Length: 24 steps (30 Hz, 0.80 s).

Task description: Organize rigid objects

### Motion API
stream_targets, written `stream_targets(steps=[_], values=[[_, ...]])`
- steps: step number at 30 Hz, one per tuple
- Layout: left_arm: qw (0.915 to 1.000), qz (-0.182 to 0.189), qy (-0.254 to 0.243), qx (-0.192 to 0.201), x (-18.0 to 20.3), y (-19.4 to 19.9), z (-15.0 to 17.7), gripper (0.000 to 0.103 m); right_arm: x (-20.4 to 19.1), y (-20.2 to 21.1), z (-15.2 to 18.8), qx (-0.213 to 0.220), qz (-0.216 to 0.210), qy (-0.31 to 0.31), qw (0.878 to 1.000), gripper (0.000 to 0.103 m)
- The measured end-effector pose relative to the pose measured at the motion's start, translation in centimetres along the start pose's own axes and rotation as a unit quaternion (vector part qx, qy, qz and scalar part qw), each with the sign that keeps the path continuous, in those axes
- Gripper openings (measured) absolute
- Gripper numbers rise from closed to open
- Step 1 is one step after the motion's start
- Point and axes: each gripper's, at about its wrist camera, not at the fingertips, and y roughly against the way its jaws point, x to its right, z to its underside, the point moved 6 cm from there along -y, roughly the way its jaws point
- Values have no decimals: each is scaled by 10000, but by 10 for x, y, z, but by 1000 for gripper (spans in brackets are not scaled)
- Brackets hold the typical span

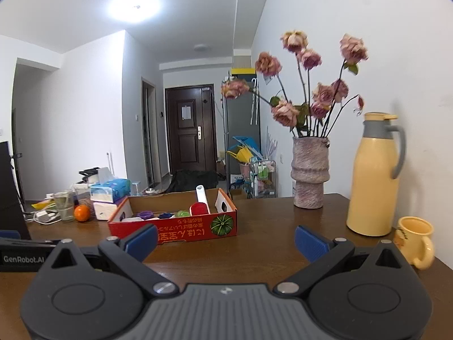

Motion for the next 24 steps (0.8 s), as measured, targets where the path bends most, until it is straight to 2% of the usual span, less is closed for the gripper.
stream_targets(steps=[12, 24], values=[[9996, 170, -59, 208, -10, 97, 44, 103, -7, 110, 27, 174, 23, 249, 9995, 103], [9988, 172, 60, 458, -25, 139, 53, 103, -19, 145, 29, 340, -24, 436, 9985, 103]])
